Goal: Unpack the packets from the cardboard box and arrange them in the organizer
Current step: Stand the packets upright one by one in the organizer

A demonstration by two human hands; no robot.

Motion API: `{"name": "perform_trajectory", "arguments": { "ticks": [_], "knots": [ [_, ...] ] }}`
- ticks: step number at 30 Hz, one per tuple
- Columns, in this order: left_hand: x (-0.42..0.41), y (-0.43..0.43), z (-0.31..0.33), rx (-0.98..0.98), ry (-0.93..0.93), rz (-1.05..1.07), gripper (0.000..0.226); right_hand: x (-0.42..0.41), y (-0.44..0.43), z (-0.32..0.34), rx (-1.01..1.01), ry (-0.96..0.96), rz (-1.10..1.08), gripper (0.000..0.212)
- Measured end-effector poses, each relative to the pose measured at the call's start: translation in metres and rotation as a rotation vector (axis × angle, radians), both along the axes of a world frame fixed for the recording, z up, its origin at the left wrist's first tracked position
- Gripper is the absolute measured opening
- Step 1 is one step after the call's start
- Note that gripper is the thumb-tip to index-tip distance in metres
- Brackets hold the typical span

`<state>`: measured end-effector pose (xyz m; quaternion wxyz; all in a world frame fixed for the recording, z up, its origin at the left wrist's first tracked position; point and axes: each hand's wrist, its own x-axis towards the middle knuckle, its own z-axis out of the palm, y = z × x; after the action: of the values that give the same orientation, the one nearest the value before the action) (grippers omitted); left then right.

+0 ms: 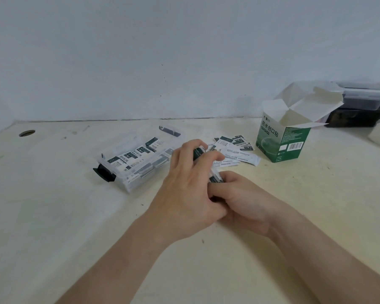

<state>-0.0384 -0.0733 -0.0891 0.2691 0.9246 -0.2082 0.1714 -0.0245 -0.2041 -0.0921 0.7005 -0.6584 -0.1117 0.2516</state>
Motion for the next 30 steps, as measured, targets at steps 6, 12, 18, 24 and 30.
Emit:
{"name": "perform_trajectory", "arguments": {
  "ticks": [6, 12, 18, 24, 30],
  "knots": [
    [0.003, 0.016, 0.016, -0.274, 0.287, -0.138, 0.044, 0.004, -0.015, 0.009, -0.019, 0.015, 0.095, 0.044],
    [0.006, 0.021, 0.027, -0.629, 0.376, -0.109, 0.03, 0.007, -0.021, 0.008, 0.208, 0.232, 0.282, 0.037],
    [0.003, 0.015, 0.024, -1.041, 0.555, -0.093, 0.021, 0.007, -0.016, 0.006, 0.354, 0.385, 0.267, 0.04],
    [0.002, 0.012, 0.021, -1.26, 0.671, -0.201, 0.019, 0.003, -0.017, 0.01, 0.186, 0.231, 0.171, 0.046],
    [0.004, 0.017, 0.027, -1.076, 0.513, -0.015, 0.016, 0.005, -0.024, 0.031, -0.328, -0.504, -0.178, 0.043]
  ]
}}
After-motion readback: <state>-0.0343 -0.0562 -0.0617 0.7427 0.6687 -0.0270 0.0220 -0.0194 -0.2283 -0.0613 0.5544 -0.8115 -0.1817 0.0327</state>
